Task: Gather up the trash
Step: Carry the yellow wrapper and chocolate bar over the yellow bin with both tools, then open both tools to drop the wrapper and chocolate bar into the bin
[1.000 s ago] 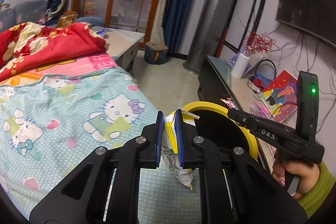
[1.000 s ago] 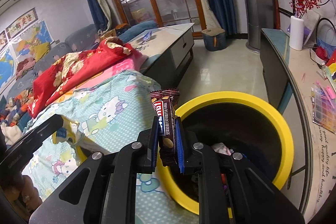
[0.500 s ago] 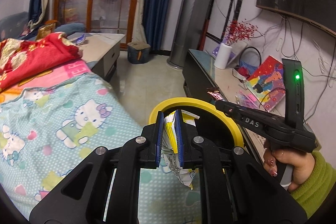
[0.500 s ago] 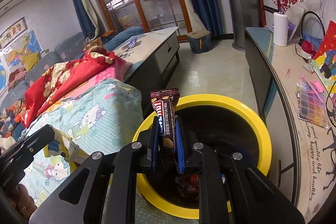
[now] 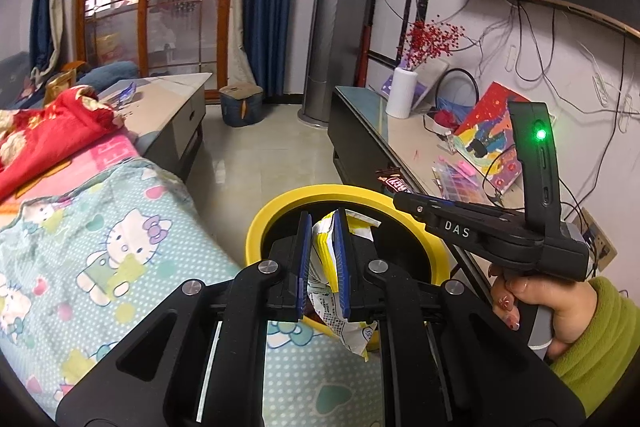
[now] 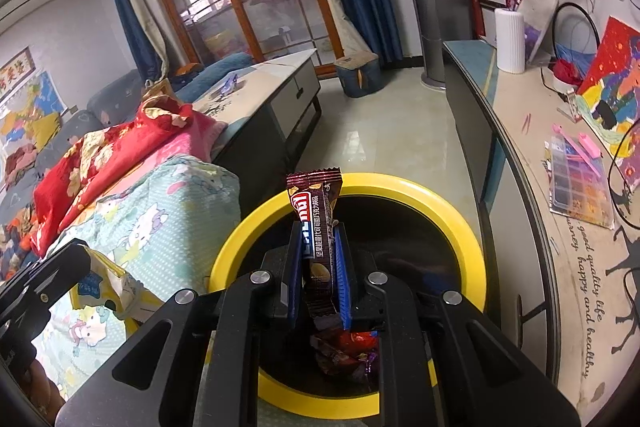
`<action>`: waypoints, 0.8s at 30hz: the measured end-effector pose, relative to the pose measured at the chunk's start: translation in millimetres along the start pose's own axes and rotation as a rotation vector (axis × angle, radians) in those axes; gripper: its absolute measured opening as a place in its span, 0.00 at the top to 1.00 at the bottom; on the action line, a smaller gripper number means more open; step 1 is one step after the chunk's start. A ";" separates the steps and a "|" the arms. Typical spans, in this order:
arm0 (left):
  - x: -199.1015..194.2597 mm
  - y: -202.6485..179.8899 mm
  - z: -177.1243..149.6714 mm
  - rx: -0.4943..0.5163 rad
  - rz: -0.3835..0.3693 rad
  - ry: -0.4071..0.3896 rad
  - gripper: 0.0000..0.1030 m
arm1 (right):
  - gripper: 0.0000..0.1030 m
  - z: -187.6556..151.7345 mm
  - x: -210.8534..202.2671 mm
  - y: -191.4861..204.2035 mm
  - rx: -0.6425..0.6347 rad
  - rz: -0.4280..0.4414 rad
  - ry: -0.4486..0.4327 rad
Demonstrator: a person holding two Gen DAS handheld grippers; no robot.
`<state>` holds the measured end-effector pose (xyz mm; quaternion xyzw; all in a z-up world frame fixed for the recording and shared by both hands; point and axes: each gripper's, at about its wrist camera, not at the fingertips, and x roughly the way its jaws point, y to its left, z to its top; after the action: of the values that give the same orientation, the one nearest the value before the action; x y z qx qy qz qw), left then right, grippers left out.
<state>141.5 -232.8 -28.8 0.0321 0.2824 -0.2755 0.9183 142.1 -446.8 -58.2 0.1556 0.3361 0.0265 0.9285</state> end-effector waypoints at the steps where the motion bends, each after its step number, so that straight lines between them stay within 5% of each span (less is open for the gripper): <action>1: 1.3 -1.6 0.4 0.004 -0.002 0.002 0.93 | 0.86 0.2 0.5 -2.5 0.005 -0.001 0.003; 21: 51.3 -23.0 7.9 0.035 -0.039 0.040 0.92 | 0.83 -5.1 10.4 -37.5 0.085 -0.010 0.041; 24: 53.2 -20.4 12.8 0.018 -0.056 0.029 0.81 | 0.83 -4.4 9.8 -40.7 0.092 -0.011 0.041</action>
<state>173.8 -278.8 -44.6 0.0365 0.2940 -0.3030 0.9058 144.6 -482.8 -79.9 0.1960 0.3566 0.0090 0.9134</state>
